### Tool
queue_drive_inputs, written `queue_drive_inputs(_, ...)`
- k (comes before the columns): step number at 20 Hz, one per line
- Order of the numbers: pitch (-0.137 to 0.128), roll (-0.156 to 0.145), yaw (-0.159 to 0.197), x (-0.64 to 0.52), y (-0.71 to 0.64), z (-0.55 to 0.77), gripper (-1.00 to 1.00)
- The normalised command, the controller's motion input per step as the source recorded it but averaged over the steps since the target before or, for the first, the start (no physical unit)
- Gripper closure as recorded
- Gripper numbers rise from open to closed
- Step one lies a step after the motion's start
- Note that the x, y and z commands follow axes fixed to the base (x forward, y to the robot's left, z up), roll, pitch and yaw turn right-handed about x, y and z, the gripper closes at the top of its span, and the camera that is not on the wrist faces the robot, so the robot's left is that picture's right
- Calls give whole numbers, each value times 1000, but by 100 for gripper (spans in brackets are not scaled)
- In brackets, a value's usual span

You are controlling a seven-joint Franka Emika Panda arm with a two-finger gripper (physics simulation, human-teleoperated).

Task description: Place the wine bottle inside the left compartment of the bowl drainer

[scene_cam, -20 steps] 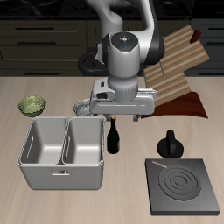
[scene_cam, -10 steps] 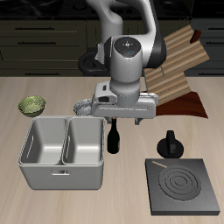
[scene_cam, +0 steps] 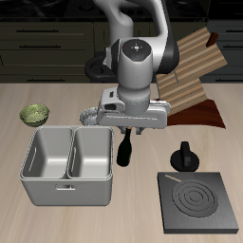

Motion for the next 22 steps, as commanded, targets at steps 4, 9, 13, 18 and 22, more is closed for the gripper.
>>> queue_drive_inputs(4, -3, -2, 8, -20, -76, 0, 100)
queue_drive_inputs(9, -6, -12, 7, -33, -125, 54, 100)
queue_drive_inputs(13, -19, 2, 15, -107, -48, 149, 100)
queue_drive_inputs(18, -23, 24, 10, -191, -14, 233, 100)
queue_drive_inputs(22, -44, 46, 12, -278, 65, 335, 100)
